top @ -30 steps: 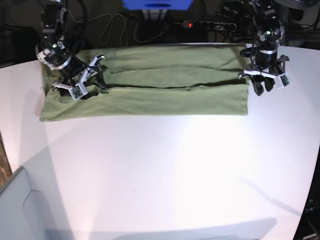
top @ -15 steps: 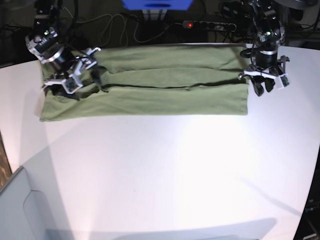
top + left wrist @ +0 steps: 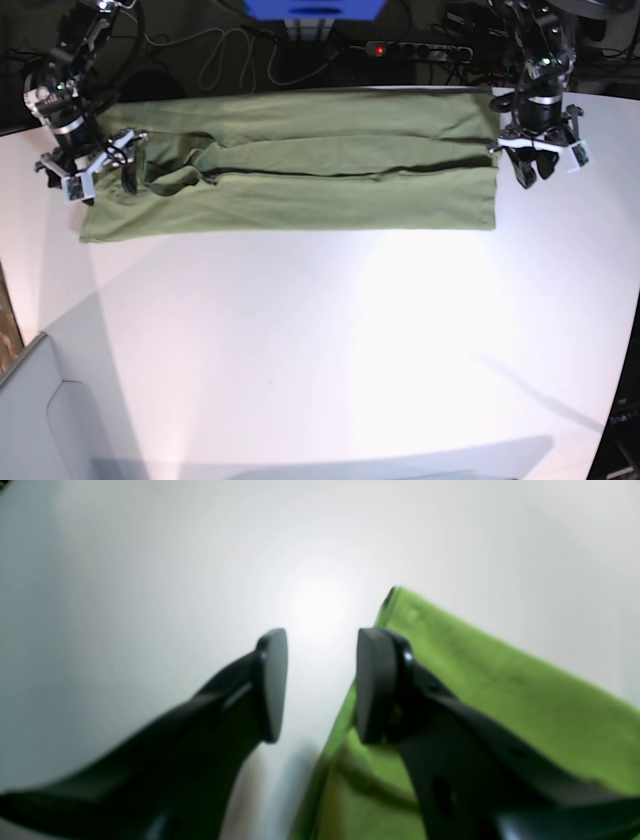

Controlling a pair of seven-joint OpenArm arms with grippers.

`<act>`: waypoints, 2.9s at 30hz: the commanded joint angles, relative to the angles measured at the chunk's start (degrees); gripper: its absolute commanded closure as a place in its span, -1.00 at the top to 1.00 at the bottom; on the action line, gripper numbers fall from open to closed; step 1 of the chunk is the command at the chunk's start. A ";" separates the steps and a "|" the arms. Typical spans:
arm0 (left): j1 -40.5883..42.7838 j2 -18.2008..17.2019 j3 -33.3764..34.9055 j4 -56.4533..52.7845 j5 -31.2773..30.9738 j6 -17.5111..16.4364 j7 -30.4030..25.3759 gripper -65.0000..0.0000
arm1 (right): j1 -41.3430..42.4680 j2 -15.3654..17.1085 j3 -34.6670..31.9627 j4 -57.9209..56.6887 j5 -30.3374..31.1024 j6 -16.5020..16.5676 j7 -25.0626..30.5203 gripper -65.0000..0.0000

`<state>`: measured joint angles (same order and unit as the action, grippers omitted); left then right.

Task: Fold the T-shirt properly

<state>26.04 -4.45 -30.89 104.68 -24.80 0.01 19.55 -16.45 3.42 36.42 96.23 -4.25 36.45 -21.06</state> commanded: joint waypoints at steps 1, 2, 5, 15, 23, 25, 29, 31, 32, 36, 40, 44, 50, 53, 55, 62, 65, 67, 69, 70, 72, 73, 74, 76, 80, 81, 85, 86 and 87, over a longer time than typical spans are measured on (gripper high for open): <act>0.38 -0.34 -1.15 1.21 -0.21 0.03 -1.40 -0.32 | -0.21 0.32 0.19 -0.01 0.78 0.61 1.23 0.35; 0.38 -0.17 -1.59 1.21 -0.48 0.03 -1.40 -0.32 | -0.48 0.23 0.10 -0.53 0.78 0.61 1.41 0.35; 0.29 -0.34 -1.85 1.12 -0.48 0.03 -1.40 -0.31 | -1.79 -0.39 0.10 -1.59 0.78 0.61 1.59 0.35; 0.38 -0.43 -1.94 0.85 -0.48 0.03 -1.40 0.17 | -5.40 -0.48 0.54 4.48 0.87 0.61 1.67 0.35; 0.11 -0.52 -1.59 0.50 -0.48 -0.05 -1.40 0.18 | -3.82 -3.03 -0.07 7.91 0.87 0.78 1.15 0.37; -0.15 -0.52 -1.50 -0.55 -0.48 -0.05 -1.40 0.18 | -3.20 -3.11 -1.92 5.80 0.87 0.78 1.15 0.37; -0.33 -0.52 -1.50 -2.22 -0.48 -0.05 -1.40 0.18 | -2.15 -2.67 -6.23 0.35 0.87 0.78 1.59 0.37; -0.77 -0.52 -1.50 -2.31 -0.48 -0.05 -1.40 0.18 | -1.71 -2.67 -6.84 -1.94 0.87 0.78 1.59 0.36; -0.77 -0.52 -1.59 -2.31 -0.48 -0.05 -1.40 0.18 | -1.62 -2.67 -6.84 -2.64 0.87 0.78 1.59 0.36; -0.77 -0.61 -1.94 -2.31 -0.48 -0.05 -1.40 0.18 | -2.15 -2.85 -7.19 -3.26 0.87 0.78 1.59 0.36; -0.77 -1.66 -1.50 -2.31 -0.48 -0.05 -1.40 0.18 | -3.29 -2.67 -7.72 -2.91 0.87 0.78 1.67 0.35; -0.77 -1.66 -1.50 -2.75 -0.48 -0.05 -1.40 0.18 | -3.38 -2.67 -7.72 -3.17 0.87 0.78 1.67 0.37; -0.59 -1.84 1.22 -5.30 -0.57 -0.05 -1.40 0.18 | -3.11 -2.67 -7.72 -3.52 0.87 0.78 1.67 0.35; 0.02 -1.57 2.54 -5.04 -0.57 -0.05 -1.40 0.18 | -3.11 -2.67 -7.72 -3.52 0.87 0.78 1.67 0.35; 0.29 -1.57 3.51 -4.86 -0.57 -0.05 -1.49 0.18 | -3.11 -2.67 -7.72 -3.52 0.87 0.78 1.67 0.35; -0.15 -1.57 3.95 -5.91 -0.57 -0.05 -1.49 0.18 | -3.11 -1.35 -9.13 -3.52 0.87 0.78 1.67 0.35; -0.24 -1.66 6.15 -6.27 -0.57 -0.05 -1.49 0.18 | -3.20 -1.35 -9.39 -3.52 0.87 0.78 1.59 0.35; -0.24 -1.66 6.94 -6.27 -0.57 -0.05 -1.49 0.18 | -3.20 -1.35 -9.39 -3.52 0.87 0.78 1.59 0.35; -0.24 -1.66 7.29 -6.27 -0.57 -0.05 -1.49 0.18 | -3.29 -1.44 -9.39 -3.52 0.87 0.78 1.59 0.35; -0.24 -1.57 7.55 -6.27 -0.57 -0.05 -1.49 0.18 | -3.29 -1.44 -9.39 -3.52 0.87 0.78 1.59 0.35; -0.24 -1.57 7.47 -6.35 -0.57 -0.05 -1.49 0.17 | -3.29 -1.44 -9.39 -3.52 0.87 0.78 1.59 0.35; -0.24 -1.57 7.47 -6.35 -0.57 -0.05 -1.49 0.17 | -3.20 -1.44 -9.39 -3.52 0.87 0.78 1.59 0.35; -0.15 -1.57 7.47 -6.35 -0.57 -0.05 -1.49 0.17 | -3.20 -1.44 -9.39 -3.52 0.87 0.78 1.59 0.35; -0.06 -1.57 7.47 -6.44 -0.57 -0.05 -1.49 0.17 | -3.20 -1.44 -9.39 -3.52 0.87 0.78 1.59 0.35; 0.20 -1.57 7.47 -6.44 -0.57 -0.05 -1.49 0.17 | -3.20 -1.44 -9.39 -3.52 0.87 0.78 1.59 0.35; 0.29 -1.57 7.47 -6.44 -0.57 -0.05 -1.49 0.17 | -3.20 -1.44 -9.39 -3.52 0.87 0.78 1.59 0.35; 0.29 -1.57 7.47 -7.67 -0.57 -0.05 -1.49 0.17 | -3.20 -1.44 -9.39 -3.52 0.87 0.78 1.59 0.35; 0.29 -1.57 7.47 -8.20 -0.57 -0.05 -1.49 0.17 | -3.20 -1.44 -9.39 -3.52 0.87 0.78 1.59 0.35; 0.29 -1.57 7.47 -8.46 -0.57 -0.05 -1.49 0.17 | -3.20 -1.44 -9.39 -3.52 0.87 0.78 1.59 0.35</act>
<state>26.06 -5.58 -23.29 95.20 -25.10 0.14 19.16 -19.70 1.72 26.92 92.01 -4.29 36.51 -20.16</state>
